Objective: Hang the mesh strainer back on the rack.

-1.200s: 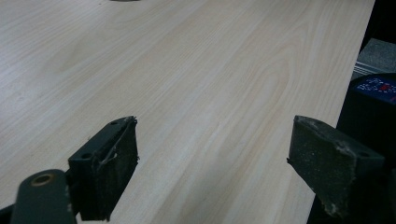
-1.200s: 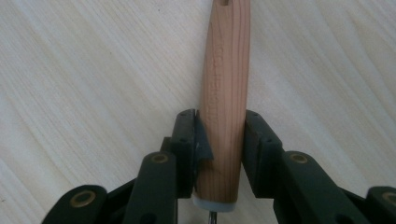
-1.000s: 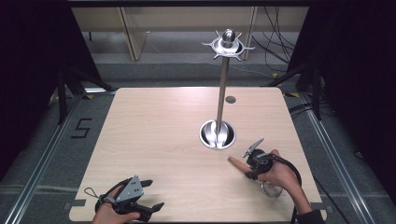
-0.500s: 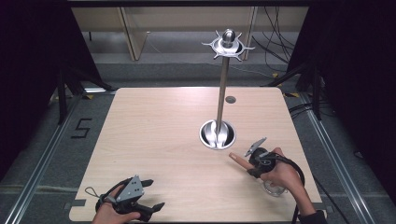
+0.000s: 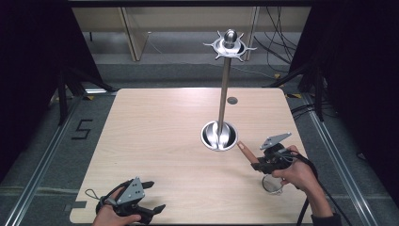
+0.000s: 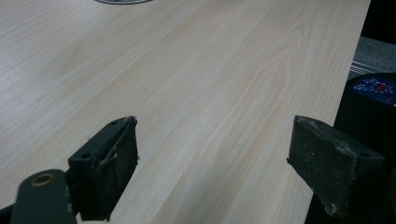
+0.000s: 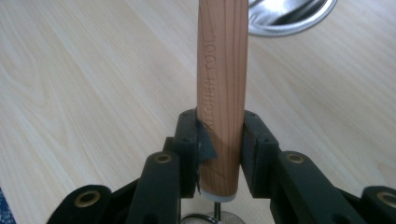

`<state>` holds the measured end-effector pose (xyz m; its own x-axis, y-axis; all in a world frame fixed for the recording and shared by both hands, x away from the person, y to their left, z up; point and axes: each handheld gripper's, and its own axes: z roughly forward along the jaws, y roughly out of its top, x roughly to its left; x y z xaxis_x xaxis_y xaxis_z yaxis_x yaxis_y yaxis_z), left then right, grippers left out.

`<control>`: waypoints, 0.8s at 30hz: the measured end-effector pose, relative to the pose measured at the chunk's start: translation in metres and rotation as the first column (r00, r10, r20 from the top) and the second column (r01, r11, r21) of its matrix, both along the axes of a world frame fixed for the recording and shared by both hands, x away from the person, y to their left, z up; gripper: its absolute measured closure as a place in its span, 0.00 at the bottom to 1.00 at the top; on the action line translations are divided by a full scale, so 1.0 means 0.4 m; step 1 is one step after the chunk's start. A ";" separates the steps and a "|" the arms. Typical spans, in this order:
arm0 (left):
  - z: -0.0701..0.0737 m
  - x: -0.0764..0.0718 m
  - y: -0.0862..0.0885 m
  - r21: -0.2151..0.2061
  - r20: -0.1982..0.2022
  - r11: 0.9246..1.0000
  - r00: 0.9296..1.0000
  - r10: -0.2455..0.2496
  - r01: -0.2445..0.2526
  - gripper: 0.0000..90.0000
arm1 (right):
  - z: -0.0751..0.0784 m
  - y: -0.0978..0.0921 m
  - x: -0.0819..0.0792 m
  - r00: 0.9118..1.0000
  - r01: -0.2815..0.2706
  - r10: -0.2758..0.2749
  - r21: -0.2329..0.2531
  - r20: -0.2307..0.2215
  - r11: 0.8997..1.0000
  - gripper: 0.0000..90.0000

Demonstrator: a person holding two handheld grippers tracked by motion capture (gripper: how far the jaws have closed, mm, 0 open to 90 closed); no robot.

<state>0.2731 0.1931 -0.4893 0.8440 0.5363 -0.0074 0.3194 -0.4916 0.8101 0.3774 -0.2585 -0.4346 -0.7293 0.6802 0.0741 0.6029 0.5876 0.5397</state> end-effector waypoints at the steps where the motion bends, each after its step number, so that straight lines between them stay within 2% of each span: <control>1: 0.000 0.000 0.000 0.001 0.001 1.000 1.000 0.000 0.000 0.17 | 0.006 -0.010 0.005 1.000 -0.020 0.019 0.015 0.022 1.000 0.79; 2: -0.002 0.003 0.001 0.006 0.008 1.000 1.000 -0.001 0.001 0.17 | 0.004 -0.012 0.002 0.999 -0.024 0.022 0.053 0.034 0.998 0.79; 3: -0.001 0.004 0.002 0.012 0.007 1.000 1.000 -0.003 0.003 0.17 | 0.007 -0.017 0.006 0.998 -0.029 0.026 0.066 0.056 0.997 0.79; 4: -0.001 0.005 0.000 0.009 0.001 1.000 1.000 -0.002 0.002 0.17 | 0.010 -0.021 0.005 0.998 -0.033 0.029 0.083 0.049 0.996 0.79; 5: -0.001 0.005 0.000 0.009 0.001 1.000 1.000 -0.002 0.002 0.17 | 0.014 -0.025 0.006 0.998 -0.036 0.031 0.093 0.061 0.995 0.79; 6: -0.004 0.003 -0.002 -0.005 0.012 1.000 1.000 0.000 0.000 0.17 | 0.014 -0.030 0.008 0.996 -0.051 0.042 0.113 0.083 0.992 0.79; 7: -0.002 0.003 -0.001 0.006 0.006 1.000 1.000 -0.003 0.003 0.17 | 0.016 -0.033 0.007 0.996 -0.040 0.028 0.137 0.090 0.990 0.79; 8: -0.002 0.003 -0.001 0.006 0.006 1.000 1.000 -0.003 0.003 0.17 | 0.022 -0.037 0.007 0.996 -0.051 0.041 0.131 0.081 0.990 0.79; 10: -0.003 0.005 0.000 0.004 0.007 1.000 1.000 -0.003 0.003 0.17 | 0.025 -0.040 0.004 0.995 -0.042 0.025 0.170 0.101 0.985 0.79; 14: -0.001 0.004 0.001 0.013 0.007 1.000 1.000 -0.006 0.005 0.17 | 0.040 -0.049 0.005 0.992 -0.061 0.035 0.213 0.120 0.975 0.79; 16: -0.004 0.004 0.000 0.001 0.012 1.000 1.000 0.001 -0.001 0.17 | 0.046 -0.049 0.004 0.991 -0.060 0.031 0.229 0.130 0.972 0.79; 17: -0.005 0.001 -0.003 -0.024 0.006 1.000 1.000 0.008 -0.008 0.17 | 0.046 -0.049 0.004 0.991 -0.060 0.031 0.229 0.130 0.972 0.79; 18: -0.001 0.001 0.000 0.003 0.010 1.000 1.000 0.006 -0.006 0.17 | 0.054 -0.050 0.000 0.993 -0.047 0.018 0.242 0.121 0.969 0.79; 20: 0.000 0.000 0.001 0.007 0.006 1.000 1.000 0.008 -0.008 0.17 | 0.060 -0.053 0.002 0.988 -0.051 0.013 0.249 0.155 0.967 0.79; 21: 0.000 0.001 0.002 0.016 0.009 1.000 1.000 0.008 -0.008 0.17 | 0.065 -0.052 -0.001 0.991 -0.038 0.003 0.258 0.136 0.965 0.79; 24: -0.003 0.000 0.000 -0.008 0.006 1.000 1.000 0.008 -0.008 0.17 | 0.077 -0.056 -0.001 0.987 -0.045 0.001 0.271 0.158 0.962 0.79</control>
